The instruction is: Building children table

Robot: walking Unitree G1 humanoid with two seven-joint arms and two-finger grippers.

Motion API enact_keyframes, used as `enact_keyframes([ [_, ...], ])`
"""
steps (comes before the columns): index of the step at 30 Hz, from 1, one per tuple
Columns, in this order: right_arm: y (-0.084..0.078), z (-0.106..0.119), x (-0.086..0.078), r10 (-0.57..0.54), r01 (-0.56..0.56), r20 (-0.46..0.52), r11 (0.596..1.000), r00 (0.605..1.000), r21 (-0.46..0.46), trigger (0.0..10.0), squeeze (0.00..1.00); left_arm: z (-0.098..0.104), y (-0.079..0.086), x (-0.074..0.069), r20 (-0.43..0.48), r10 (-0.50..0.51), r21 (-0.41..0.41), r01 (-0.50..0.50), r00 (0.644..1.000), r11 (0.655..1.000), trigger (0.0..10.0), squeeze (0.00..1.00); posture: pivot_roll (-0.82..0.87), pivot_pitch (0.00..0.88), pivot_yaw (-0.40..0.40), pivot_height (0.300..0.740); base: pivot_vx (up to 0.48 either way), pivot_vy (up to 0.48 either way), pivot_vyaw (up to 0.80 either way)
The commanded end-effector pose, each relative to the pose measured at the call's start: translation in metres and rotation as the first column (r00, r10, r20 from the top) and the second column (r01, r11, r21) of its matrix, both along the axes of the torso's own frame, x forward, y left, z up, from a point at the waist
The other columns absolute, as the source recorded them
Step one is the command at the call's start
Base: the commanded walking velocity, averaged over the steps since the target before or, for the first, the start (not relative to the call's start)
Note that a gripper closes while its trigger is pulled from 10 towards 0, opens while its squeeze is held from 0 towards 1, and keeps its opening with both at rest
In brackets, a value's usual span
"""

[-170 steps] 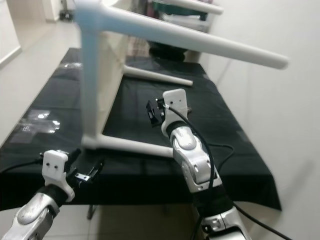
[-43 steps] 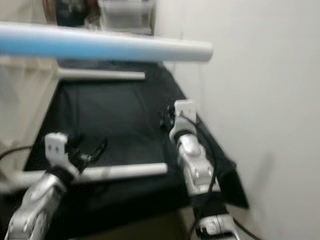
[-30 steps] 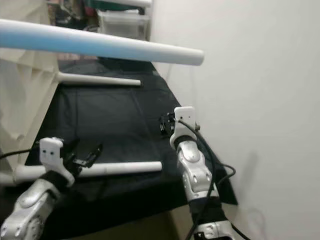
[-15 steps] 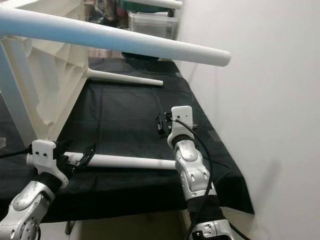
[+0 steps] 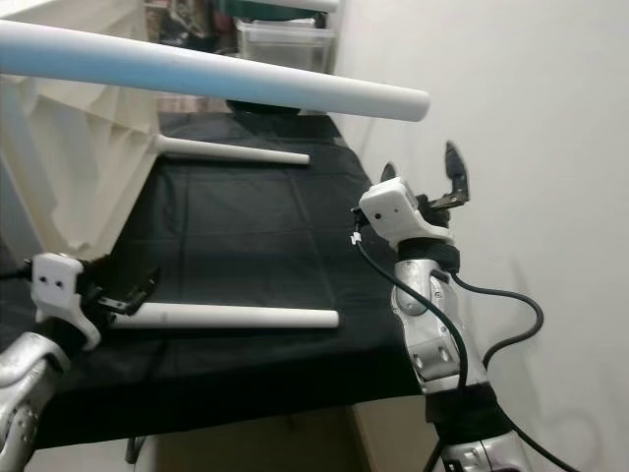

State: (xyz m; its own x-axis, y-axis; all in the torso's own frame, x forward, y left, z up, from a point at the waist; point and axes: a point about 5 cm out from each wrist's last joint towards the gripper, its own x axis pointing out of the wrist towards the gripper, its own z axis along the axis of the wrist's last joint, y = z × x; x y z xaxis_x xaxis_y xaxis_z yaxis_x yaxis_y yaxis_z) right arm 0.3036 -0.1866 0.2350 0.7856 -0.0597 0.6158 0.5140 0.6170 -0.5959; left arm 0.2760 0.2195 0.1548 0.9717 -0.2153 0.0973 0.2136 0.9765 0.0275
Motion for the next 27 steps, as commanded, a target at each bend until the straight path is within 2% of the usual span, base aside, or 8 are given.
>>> enact_keyframes([
  [1, 0.000, 0.003, -0.008, -0.010, 0.012, 0.064, 0.999, 0.998, -0.043, 10.0, 0.00, -0.001, 0.004, 0.001, -0.003, 0.023, 0.008, -0.023, 1.000, 1.000, 10.0, 0.00, 0.02, 0.000, -0.082, 0.740, 0.000, 0.000, 0.00],
  [3, -0.002, 0.003, -0.017, -0.056, 0.068, 0.141, 0.995, 0.988, -0.080, 10.0, 0.00, -0.001, 0.009, 0.000, -0.001, 0.064, 0.006, -0.064, 0.998, 0.998, 10.0, 0.00, 0.03, 0.000, -0.086, 0.740, 0.000, 0.000, 0.00],
  [7, -0.004, 0.002, -0.022, -0.085, 0.101, 0.180, 0.991, 0.980, -0.084, 10.0, 0.00, -0.003, 0.011, -0.002, -0.005, 0.081, 0.010, -0.081, 0.997, 0.997, 10.0, 0.00, 0.04, 0.000, -0.094, 0.740, 0.000, 0.000, 0.00],
  [12, 0.003, 0.005, -0.025, -0.079, 0.111, 0.257, 0.988, 0.963, -0.109, 10.0, 0.00, -0.006, 0.015, -0.004, -0.010, 0.098, 0.011, -0.098, 0.995, 0.995, 10.0, 0.00, 0.04, 0.000, -0.094, 0.740, 0.000, 0.000, 0.00],
  [15, 0.008, 0.010, -0.024, -0.048, 0.083, 0.274, 0.990, 0.960, -0.115, 10.0, 0.00, -0.006, 0.017, -0.004, -0.009, 0.110, 0.009, -0.110, 0.994, 0.994, 10.0, 0.00, 0.04, 0.000, -0.093, 0.740, 0.000, 0.000, 0.00],
  [18, 0.027, 0.018, -0.019, 0.077, -0.035, 0.284, 0.988, 0.956, -0.151, 10.0, 0.00, -0.005, 0.022, -0.003, -0.007, 0.131, 0.012, -0.131, 0.991, 0.991, 10.0, 0.00, 0.04, 0.000, -0.090, 0.740, 0.000, 0.000, 0.00],
  [21, 0.036, 0.021, -0.015, 0.119, -0.072, 0.278, 0.982, 0.953, -0.172, 10.0, 0.00, -0.004, 0.023, -0.002, -0.004, 0.134, 0.015, -0.134, 0.991, 0.991, 10.0, 0.00, 0.05, 0.000, -0.097, 0.740, 0.000, 0.000, 0.00],
  [27, 0.041, 0.024, -0.008, 0.140, -0.089, 0.271, 0.977, 0.952, -0.193, 10.0, 0.00, -0.002, 0.026, -0.002, 0.003, 0.140, 0.022, -0.140, 0.990, 0.990, 10.0, 0.00, 0.05, 0.000, -0.105, 0.740, 0.000, 0.000, 0.00],
])
